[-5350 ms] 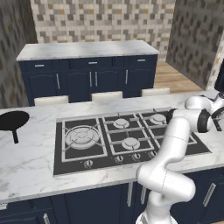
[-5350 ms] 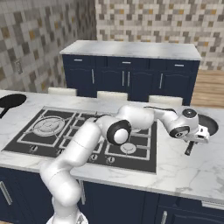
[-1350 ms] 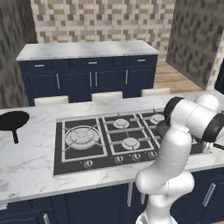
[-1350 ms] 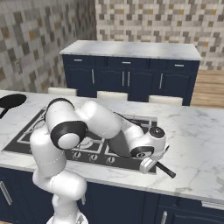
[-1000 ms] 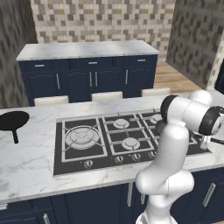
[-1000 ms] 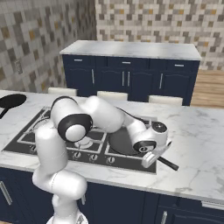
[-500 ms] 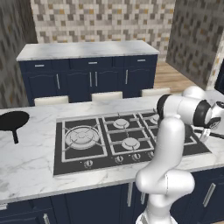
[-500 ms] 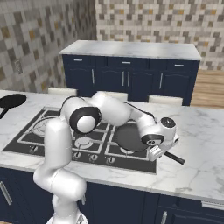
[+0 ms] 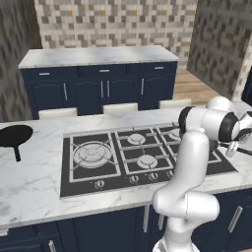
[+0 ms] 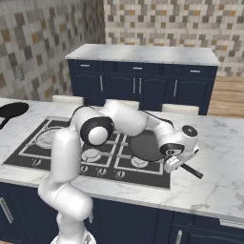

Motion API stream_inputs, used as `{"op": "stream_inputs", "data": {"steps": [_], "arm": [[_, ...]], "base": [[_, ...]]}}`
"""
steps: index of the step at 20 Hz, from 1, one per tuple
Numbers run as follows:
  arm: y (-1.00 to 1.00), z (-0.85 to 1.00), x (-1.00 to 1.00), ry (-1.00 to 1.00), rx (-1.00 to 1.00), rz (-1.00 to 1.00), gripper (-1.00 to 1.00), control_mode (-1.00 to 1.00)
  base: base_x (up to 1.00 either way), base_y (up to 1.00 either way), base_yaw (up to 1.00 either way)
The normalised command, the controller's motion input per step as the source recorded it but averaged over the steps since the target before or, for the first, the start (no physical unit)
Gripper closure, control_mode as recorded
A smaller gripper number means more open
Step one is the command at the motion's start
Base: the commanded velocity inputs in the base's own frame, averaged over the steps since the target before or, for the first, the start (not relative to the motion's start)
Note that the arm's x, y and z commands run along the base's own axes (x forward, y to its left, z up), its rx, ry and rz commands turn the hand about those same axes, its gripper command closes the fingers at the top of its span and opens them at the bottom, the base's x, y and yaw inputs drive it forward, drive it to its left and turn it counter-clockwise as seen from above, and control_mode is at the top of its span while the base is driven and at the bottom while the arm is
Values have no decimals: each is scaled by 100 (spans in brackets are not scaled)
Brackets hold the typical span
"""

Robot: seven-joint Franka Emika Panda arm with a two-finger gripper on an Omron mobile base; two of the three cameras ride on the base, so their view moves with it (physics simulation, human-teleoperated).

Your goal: Place both pans onto different burners. Then place the avocado and the fish on different pans.

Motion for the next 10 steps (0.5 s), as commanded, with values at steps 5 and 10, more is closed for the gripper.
{"op": "stream_inputs", "data": {"steps": [5, 10], "arm": [[2, -19, -28, 3, 0, 10, 100, -100], [21, -12, 9, 7, 0, 6, 100, -100]], "base": [[0, 0, 0], [0, 0, 0]]}}
